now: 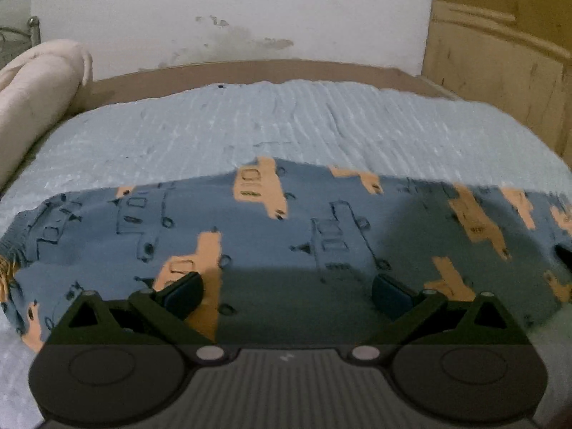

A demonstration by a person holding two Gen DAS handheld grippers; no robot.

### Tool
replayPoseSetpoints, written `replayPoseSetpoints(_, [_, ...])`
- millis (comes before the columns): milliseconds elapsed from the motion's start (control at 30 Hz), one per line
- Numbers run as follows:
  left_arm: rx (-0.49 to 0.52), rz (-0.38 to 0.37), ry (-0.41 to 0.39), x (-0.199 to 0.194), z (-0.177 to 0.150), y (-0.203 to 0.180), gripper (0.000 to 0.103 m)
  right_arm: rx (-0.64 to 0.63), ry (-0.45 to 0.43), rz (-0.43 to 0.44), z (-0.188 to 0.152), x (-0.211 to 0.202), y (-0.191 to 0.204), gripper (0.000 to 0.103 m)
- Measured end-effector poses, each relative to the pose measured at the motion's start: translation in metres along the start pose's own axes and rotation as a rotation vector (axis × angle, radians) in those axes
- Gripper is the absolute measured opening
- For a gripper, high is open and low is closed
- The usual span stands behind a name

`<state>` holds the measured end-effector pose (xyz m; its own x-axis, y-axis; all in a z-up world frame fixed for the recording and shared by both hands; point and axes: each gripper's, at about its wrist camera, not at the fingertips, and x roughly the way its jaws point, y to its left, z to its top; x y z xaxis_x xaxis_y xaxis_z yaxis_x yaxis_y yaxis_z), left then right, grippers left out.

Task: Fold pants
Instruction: 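Smooth the folded pants flat with both grippers open, then grasp the folded pants edge with the right gripper while the left gripper approaches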

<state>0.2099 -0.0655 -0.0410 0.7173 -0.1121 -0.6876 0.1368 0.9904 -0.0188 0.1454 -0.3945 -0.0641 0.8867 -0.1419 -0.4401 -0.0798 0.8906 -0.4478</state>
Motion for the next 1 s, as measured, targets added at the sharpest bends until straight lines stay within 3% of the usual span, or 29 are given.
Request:
replayPoseSetpoints(133, [0.024, 0.024, 0.003, -0.003, 0.0, -0.014, 0.102, 0.112, 0.037, -0.176, -0.028, -0.005, -0.043, 0.102])
replayPoseSetpoints(233, [0.017, 0.004, 0.002, -0.005, 0.009, -0.023, 0.102, 0.247, 0.043, -0.202, -0.04, -0.013, -0.07, 0.102])
replayPoseSetpoints(300, [0.015, -0.019, -0.02, -0.006, 0.012, -0.032, 0.102, 0.367, 0.011, -0.15, -0.046, -0.027, -0.084, 0.102])
replayPoseSetpoints(400, [0.027, -0.065, -0.032, -0.003, 0.019, -0.055, 0.102, 0.537, -0.04, 0.063, -0.051, -0.04, -0.096, 0.102])
replayPoseSetpoints(467, [0.034, -0.123, -0.026, 0.0, 0.022, -0.068, 0.102, 0.595, -0.019, 0.162, -0.053, -0.041, -0.097, 0.102])
replayPoseSetpoints(600, [0.049, -0.193, -0.005, 0.007, 0.022, -0.089, 0.102, 0.7, 0.085, 0.202, -0.058, -0.035, -0.1, 0.102])
replayPoseSetpoints(800, [0.102, -0.158, 0.003, 0.016, 0.013, -0.104, 0.102, 0.805, 0.138, 0.29, -0.06, -0.02, -0.106, 0.101])
replayPoseSetpoints(967, [0.096, -0.162, 0.01, 0.016, 0.014, -0.104, 0.102, 0.888, 0.161, 0.205, -0.061, -0.003, -0.11, 0.078])
replayPoseSetpoints(1000, [0.088, -0.167, 0.015, 0.016, 0.017, -0.103, 0.102, 0.908, 0.154, 0.182, -0.062, -0.003, -0.11, 0.068])
